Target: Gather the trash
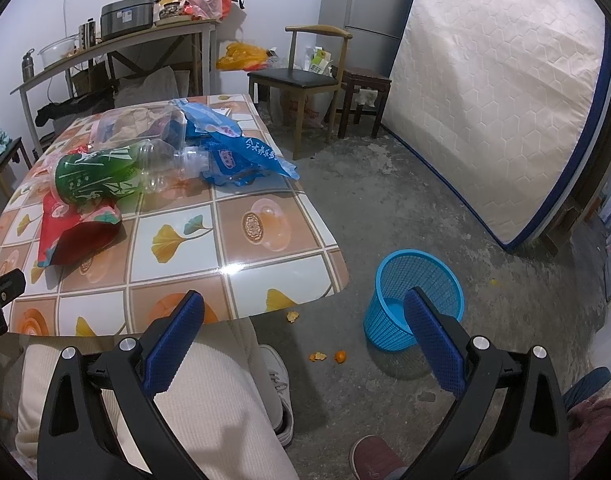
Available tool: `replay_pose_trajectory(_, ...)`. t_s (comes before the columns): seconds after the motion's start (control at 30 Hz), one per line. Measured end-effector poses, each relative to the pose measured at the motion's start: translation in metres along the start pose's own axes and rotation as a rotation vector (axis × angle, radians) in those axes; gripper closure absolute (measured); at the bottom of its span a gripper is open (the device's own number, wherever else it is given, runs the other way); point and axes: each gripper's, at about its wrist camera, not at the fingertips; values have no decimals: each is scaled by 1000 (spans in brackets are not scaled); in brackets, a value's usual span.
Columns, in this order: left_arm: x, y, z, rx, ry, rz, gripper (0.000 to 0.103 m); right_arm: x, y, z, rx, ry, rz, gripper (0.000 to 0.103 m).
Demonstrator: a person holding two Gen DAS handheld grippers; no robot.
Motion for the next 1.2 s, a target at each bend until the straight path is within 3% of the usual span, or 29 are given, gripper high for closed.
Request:
replay_pose_trajectory(0.7,-2,3,-1,-23,-3,7,9,3,-3,-4,-6,-3,-2,6)
replay_pose_trajectory(1.0,3,11,-10,-84,22,31,9,16,11,-2,5,-37,27,6)
replay_pose_trajectory(1.2,26,27,-23,-148,28,72,9,32,25,-5,32,-62,48,6)
Point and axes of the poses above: each gripper's, at about its wrist camera, not at the fingertips, and z roughly against the way its jaws point, y to its left, x to its top, and after that the axes turned 8 degrees about z, right-handed
